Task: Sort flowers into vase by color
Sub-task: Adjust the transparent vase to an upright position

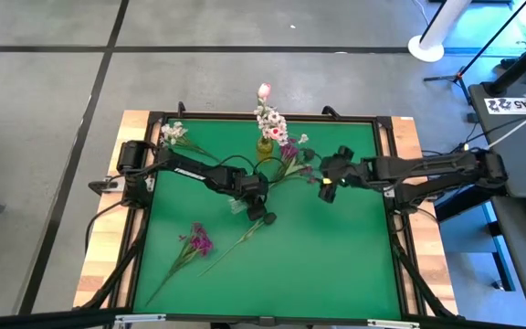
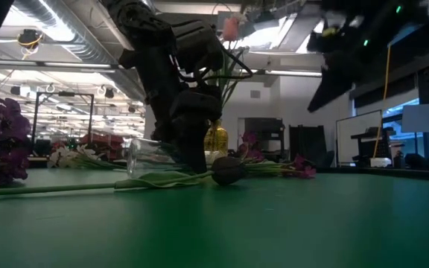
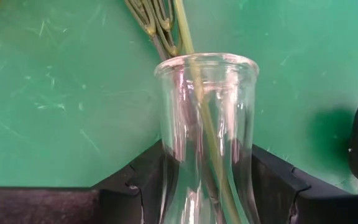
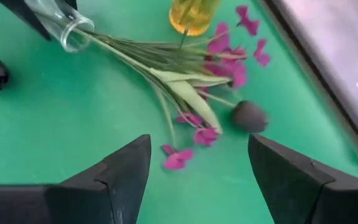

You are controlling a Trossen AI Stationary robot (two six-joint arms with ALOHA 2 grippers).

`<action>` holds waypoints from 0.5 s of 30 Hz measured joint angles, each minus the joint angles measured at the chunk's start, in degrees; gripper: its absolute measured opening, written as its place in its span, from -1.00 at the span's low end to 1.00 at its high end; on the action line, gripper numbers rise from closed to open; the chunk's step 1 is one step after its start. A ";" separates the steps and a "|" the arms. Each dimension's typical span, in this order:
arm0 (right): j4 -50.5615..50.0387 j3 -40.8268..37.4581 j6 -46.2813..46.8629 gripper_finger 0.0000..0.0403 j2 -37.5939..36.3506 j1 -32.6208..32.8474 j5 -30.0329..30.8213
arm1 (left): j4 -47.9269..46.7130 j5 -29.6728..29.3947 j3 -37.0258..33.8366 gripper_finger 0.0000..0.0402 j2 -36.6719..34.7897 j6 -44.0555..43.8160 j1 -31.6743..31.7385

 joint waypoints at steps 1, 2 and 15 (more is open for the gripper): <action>2.24 -1.59 0.05 0.33 0.04 -1.57 -2.44 | 0.08 -0.02 0.00 -0.14 0.00 0.00 0.00; 4.29 -3.17 0.07 0.33 0.04 -3.23 -4.94 | 0.11 -0.02 -0.02 -0.14 0.00 -0.02 -0.02; 32.74 -16.88 -0.11 0.33 0.06 -24.50 -19.91 | 2.19 -2.74 -0.17 -0.14 -0.17 -0.33 -0.17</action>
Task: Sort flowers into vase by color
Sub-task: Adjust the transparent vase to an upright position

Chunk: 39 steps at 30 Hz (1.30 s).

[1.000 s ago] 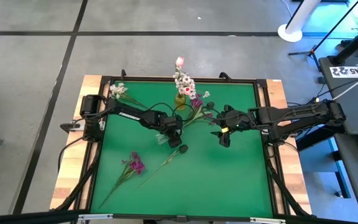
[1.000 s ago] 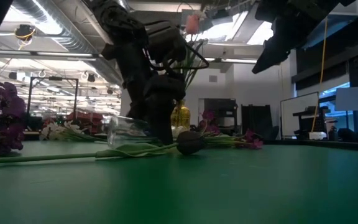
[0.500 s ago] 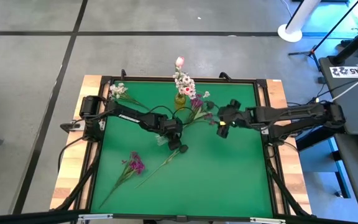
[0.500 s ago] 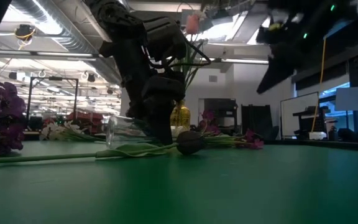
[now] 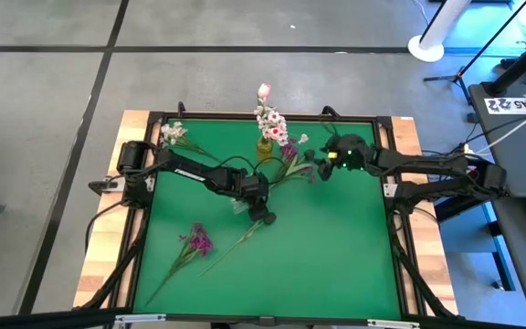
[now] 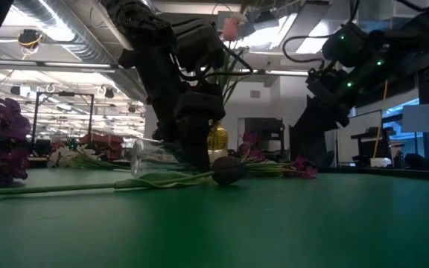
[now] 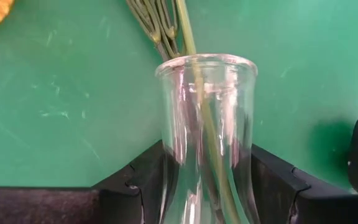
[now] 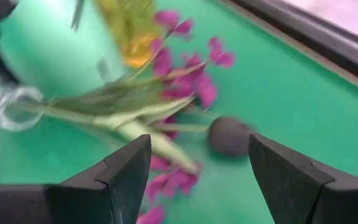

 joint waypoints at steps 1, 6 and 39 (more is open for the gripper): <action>0.81 0.00 0.00 0.33 0.00 -1.25 -0.45 | 0.43 -0.28 0.00 -0.14 -0.02 0.00 -0.05; 3.11 -0.05 -0.26 0.33 0.00 -5.95 -4.58 | 1.42 -1.13 0.02 -0.14 -0.04 0.02 0.00; 8.12 -0.09 -2.92 0.33 -0.21 -9.52 -23.53 | 8.45 -14.61 0.16 -0.14 -5.84 0.94 -6.96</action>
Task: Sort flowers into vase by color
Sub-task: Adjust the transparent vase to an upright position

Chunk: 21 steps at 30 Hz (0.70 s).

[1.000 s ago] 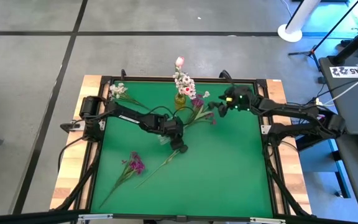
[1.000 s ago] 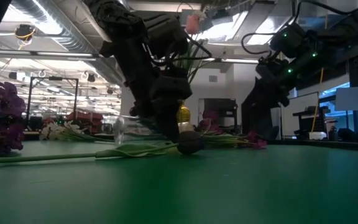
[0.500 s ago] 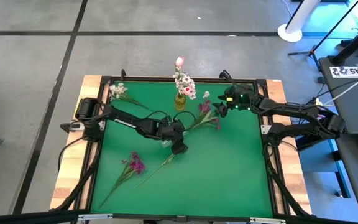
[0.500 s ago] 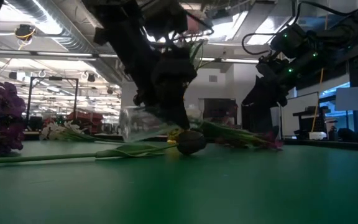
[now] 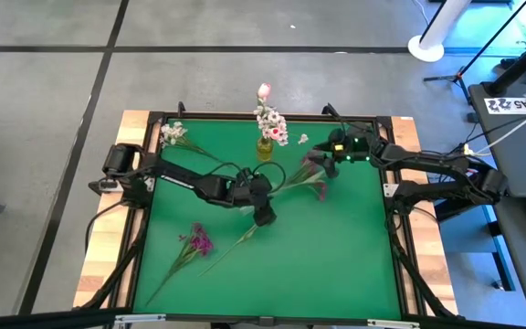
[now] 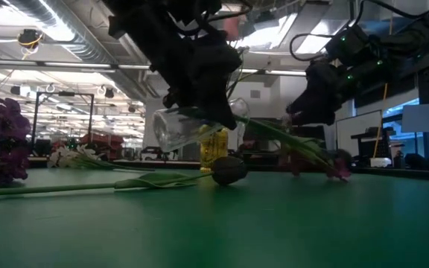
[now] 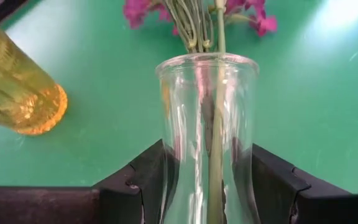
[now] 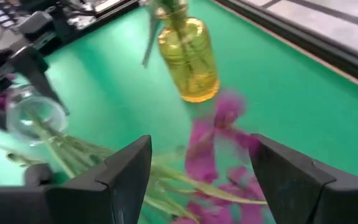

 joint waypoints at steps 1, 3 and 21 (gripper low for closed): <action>-0.07 0.00 -0.01 0.33 -0.23 0.00 -0.94 | 0.02 -0.55 0.01 -0.14 0.00 0.00 -0.28; -0.08 0.00 0.01 0.33 -1.07 0.00 -2.50 | -0.08 -1.40 0.01 -0.14 0.00 0.04 -0.70; -1.59 3.37 1.40 0.33 -33.18 0.04 -4.86 | 6.79 -10.77 0.01 -0.14 -1.58 3.97 -5.91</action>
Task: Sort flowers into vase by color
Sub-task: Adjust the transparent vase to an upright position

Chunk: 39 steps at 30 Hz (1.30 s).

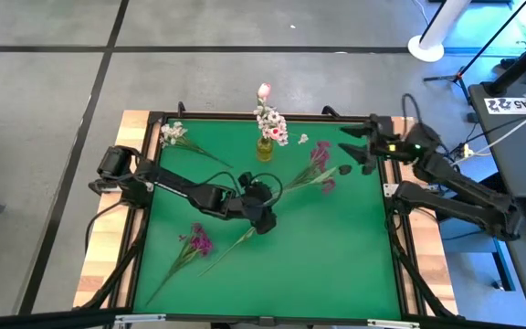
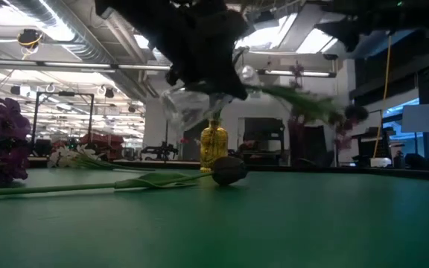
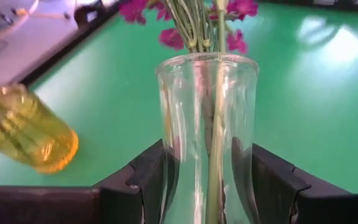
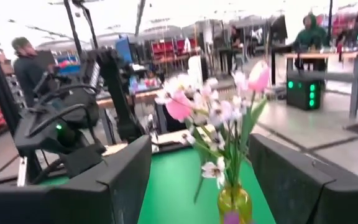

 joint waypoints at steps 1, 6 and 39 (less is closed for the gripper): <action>-0.66 -0.01 0.17 0.33 -1.64 0.00 0.02 | 0.30 -0.34 0.00 -0.14 -0.48 0.44 -0.23; -2.79 0.00 0.29 0.33 -7.67 0.00 1.20 | 3.86 -3.05 0.00 -0.14 -1.56 3.58 -1.39; 17.92 1.84 7.83 0.33 -10.74 0.00 -7.72 | 13.48 -1.27 -0.02 -0.14 -14.71 15.76 -5.72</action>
